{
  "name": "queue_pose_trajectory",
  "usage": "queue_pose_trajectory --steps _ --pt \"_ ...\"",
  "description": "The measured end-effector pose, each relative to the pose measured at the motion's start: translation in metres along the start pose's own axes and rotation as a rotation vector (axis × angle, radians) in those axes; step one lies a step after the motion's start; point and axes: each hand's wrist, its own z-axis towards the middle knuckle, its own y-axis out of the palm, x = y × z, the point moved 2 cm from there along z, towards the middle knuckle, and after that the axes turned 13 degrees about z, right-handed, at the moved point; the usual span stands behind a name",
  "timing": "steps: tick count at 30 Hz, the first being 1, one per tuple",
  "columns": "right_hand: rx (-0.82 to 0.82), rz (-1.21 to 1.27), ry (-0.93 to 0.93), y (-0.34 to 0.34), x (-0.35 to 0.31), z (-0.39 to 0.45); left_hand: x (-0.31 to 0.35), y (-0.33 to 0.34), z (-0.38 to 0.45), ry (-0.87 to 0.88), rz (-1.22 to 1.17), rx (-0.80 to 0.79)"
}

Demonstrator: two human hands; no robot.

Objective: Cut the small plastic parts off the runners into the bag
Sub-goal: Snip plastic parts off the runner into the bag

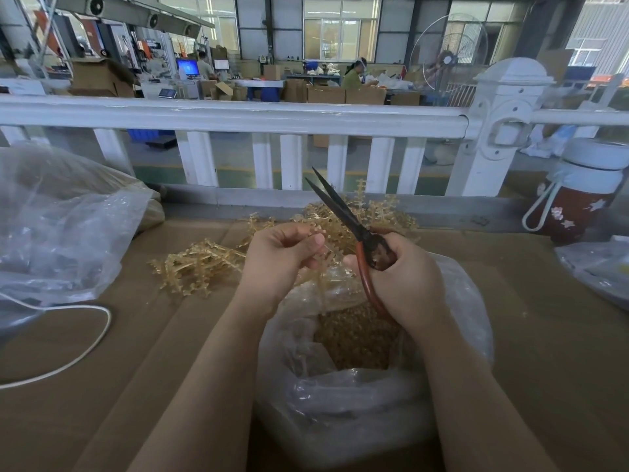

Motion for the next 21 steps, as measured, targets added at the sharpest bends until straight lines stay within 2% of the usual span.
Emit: queue_pose_trajectory --steps 3,7,11,21 --pt "0.003 -0.062 -0.071 -0.0008 -0.0040 -0.0029 0.0001 -0.0016 0.0009 -0.007 -0.031 0.060" --pt "-0.072 -0.115 -0.128 0.0015 -0.0073 -0.0051 0.0012 -0.0035 0.0002 -0.017 -0.084 0.092" --pt "-0.137 -0.193 -0.115 0.0024 -0.0077 -0.0044 0.0020 -0.0055 -0.0010 -0.002 -0.099 0.037" --pt "-0.146 -0.168 -0.138 0.0008 -0.0077 -0.0042 0.0043 -0.0070 -0.0037 0.061 -0.089 -0.076"
